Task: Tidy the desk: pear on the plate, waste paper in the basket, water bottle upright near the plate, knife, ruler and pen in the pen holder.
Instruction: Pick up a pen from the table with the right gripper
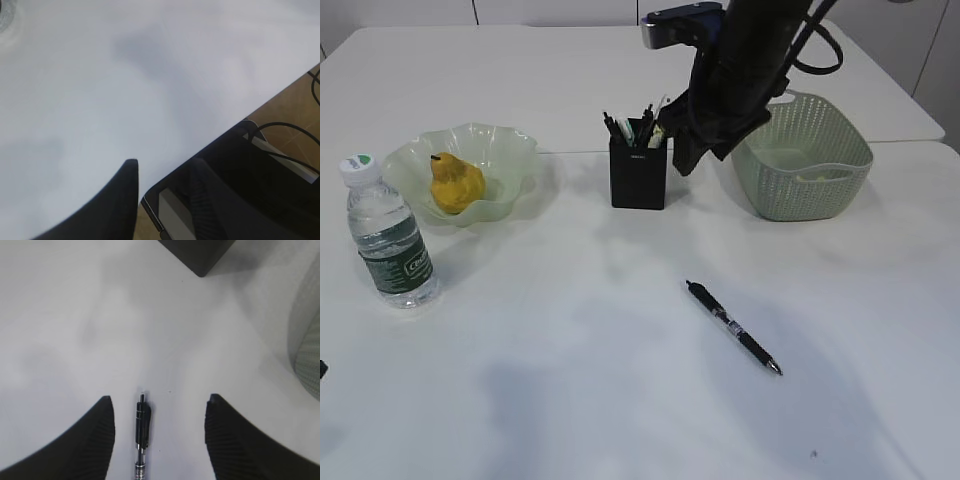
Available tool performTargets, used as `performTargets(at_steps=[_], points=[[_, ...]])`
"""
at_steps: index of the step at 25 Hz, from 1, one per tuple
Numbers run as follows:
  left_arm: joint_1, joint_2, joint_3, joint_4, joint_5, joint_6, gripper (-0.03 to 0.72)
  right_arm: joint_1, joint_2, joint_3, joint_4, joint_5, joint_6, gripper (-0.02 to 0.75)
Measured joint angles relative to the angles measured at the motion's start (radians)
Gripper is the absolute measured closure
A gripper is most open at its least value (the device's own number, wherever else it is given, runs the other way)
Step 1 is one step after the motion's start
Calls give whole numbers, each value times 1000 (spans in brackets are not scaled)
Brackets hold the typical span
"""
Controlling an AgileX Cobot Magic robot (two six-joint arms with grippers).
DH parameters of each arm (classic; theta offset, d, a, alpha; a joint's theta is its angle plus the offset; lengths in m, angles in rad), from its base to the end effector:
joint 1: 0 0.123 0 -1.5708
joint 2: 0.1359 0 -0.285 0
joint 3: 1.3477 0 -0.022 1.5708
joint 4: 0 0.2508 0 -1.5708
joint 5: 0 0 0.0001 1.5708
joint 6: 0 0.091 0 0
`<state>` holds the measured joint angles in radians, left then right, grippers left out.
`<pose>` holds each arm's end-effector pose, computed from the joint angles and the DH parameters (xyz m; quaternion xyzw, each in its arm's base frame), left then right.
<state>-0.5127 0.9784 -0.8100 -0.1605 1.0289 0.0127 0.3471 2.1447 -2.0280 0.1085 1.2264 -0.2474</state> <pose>0.1390 -0.0926 0.2998 0.2283 0.9435 -0.1302 0.2016 0.4343 0.1670 0.2677 -0.2792 0.9459 0.0610 0.1537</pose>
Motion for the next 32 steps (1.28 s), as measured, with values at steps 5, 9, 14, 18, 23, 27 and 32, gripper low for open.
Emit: performTargets(at_steps=[5, 9, 14, 18, 23, 27, 32], points=[[0, 0, 0, -10, -2, 0, 449, 0, 0, 0, 14, 2, 0, 281], [0, 0, 0, -14, -2, 0, 449, 0, -2, 7, 23, 4, 2, 281], [0, 0, 2, -19, -2, -1, 449, 0, -4, 113, 25, 4, 6, 281], [0, 0, 2, -22, -2, -1, 449, 0, -4, 204, 27, 4, 6, 281], [0, 0, 2, -22, -4, -1, 449, 29, -4, 267, 27, 0, 6, 281], [0, 0, 2, -22, -4, -1, 449, 68, -4, 279, 6, -1, 22, 281], [0, 0, 2, -22, -4, -1, 449, 93, 0, 279, -52, -2, 60, 281]])
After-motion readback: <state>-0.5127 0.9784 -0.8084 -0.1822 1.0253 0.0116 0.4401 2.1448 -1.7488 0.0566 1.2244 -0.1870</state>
